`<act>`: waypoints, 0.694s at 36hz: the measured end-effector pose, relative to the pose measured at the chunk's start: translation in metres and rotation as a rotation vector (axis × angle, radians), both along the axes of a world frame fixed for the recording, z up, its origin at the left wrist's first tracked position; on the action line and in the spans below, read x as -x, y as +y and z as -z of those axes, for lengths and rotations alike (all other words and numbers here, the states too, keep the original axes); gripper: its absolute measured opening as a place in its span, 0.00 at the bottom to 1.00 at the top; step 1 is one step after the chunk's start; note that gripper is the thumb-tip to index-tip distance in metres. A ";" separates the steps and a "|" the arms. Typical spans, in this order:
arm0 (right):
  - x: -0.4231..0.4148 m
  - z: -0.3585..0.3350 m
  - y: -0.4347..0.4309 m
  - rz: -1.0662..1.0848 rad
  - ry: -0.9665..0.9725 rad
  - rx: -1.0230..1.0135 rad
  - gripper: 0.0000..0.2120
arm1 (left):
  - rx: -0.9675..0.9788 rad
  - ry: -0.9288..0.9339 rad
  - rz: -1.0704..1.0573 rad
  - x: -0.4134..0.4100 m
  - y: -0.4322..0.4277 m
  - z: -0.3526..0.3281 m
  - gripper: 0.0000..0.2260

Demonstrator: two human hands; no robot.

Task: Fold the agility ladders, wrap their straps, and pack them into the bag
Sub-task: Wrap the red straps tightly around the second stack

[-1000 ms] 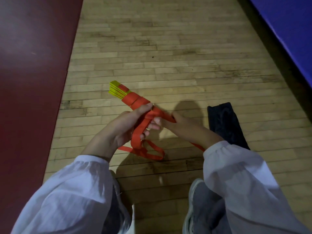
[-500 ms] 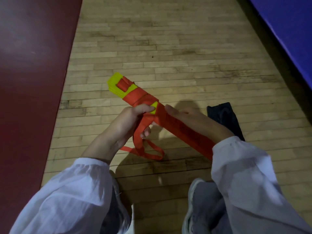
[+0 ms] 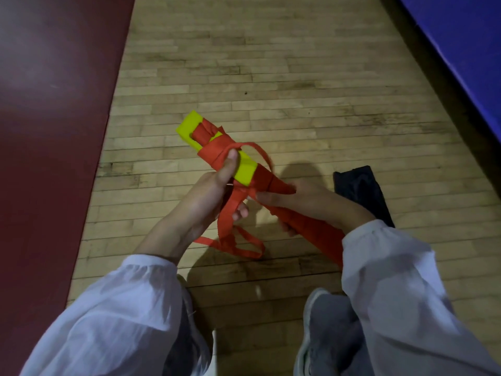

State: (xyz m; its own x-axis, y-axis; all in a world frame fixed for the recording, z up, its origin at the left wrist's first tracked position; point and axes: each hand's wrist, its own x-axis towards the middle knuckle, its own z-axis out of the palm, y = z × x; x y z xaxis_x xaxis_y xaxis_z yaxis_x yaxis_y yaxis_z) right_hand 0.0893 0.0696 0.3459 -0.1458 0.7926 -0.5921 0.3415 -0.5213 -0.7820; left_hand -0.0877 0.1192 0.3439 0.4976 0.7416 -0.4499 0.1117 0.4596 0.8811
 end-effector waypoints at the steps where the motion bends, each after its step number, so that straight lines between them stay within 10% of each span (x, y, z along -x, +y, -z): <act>1: 0.000 0.001 0.000 0.009 -0.001 -0.004 0.22 | -0.011 -0.006 -0.015 -0.001 0.000 0.002 0.30; 13: 0.001 0.008 0.000 0.014 -0.005 -0.001 0.31 | 0.423 -0.276 -0.257 -0.001 0.006 0.011 0.37; 25: -0.001 0.024 0.003 0.086 -0.104 -0.107 0.27 | 0.311 0.010 -0.178 0.004 0.009 0.006 0.24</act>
